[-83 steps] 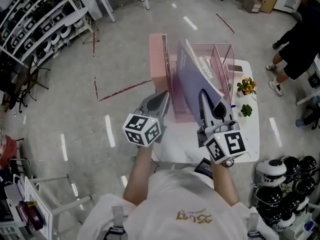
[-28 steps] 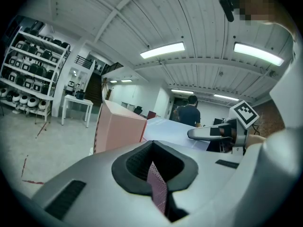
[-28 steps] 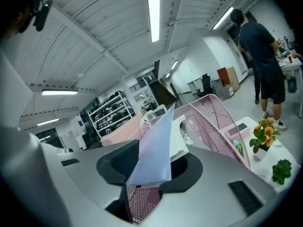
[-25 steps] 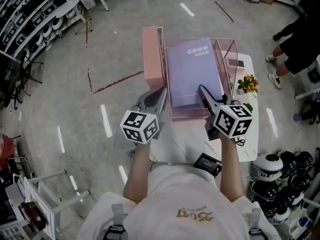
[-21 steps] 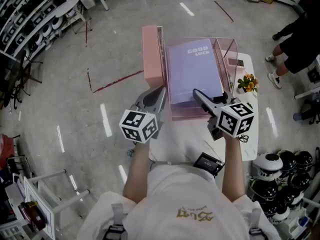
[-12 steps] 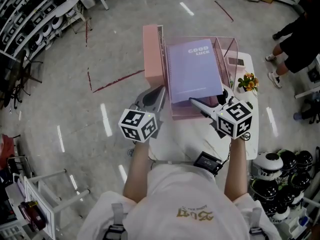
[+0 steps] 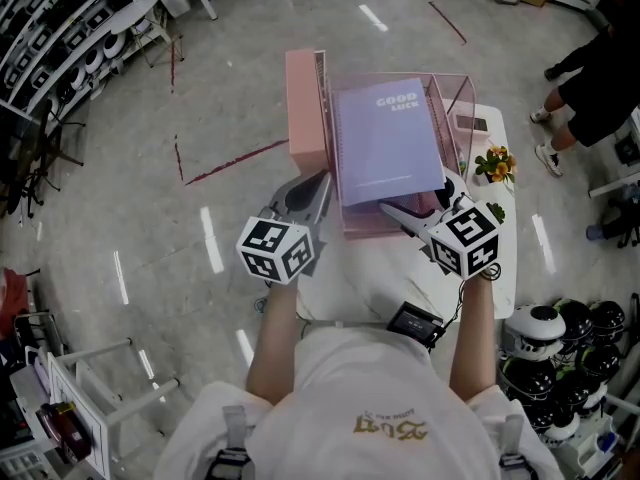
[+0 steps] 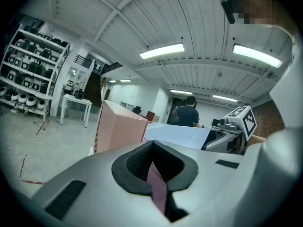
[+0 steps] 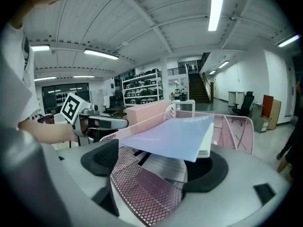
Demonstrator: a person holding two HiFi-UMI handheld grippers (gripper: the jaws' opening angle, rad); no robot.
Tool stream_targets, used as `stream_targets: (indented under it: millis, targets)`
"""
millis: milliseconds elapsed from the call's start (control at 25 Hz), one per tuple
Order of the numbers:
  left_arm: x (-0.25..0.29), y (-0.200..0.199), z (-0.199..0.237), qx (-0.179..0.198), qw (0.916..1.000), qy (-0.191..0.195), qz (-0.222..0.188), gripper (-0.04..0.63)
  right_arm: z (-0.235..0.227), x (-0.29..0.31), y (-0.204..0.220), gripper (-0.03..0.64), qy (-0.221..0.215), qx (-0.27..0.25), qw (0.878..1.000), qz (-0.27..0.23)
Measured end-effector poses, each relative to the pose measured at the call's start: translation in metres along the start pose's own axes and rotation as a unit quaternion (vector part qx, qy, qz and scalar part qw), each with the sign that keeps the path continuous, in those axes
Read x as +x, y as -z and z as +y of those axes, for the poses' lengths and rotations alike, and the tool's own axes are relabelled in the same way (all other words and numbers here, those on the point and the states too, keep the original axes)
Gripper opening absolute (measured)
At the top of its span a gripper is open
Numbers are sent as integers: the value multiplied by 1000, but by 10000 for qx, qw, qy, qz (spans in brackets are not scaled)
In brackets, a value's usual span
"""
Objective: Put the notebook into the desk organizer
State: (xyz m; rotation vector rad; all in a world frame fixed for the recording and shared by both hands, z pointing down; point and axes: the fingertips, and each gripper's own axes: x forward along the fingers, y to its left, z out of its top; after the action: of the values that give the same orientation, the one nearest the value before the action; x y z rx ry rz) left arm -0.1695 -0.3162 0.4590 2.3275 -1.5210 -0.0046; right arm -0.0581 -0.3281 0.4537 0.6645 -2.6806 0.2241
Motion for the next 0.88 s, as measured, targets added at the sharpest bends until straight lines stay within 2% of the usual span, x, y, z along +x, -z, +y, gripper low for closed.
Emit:
stream_targets:
  millis: [240,360,560,720,880]
  targets:
    - [0,0,-2,16,10000,-3,-1,18,-4,2,7,413,285,32,9993,229]
    - [-1,0,-4,22,10000,3,-6,18,-3,0,9,376,510,-53,9983,289]
    - [0,0,-11,59,10000,30,-4,18,-6,-3,14,365,834,341,9955,288]
    - [-3,-1,-16,144,9999,31,5,18,-5,-7,17,356,1102,368,9927,319]
    - [-8,-2,-21,209,9998,14,1,18,-3,-10,28,351,1347,407,9879,653]
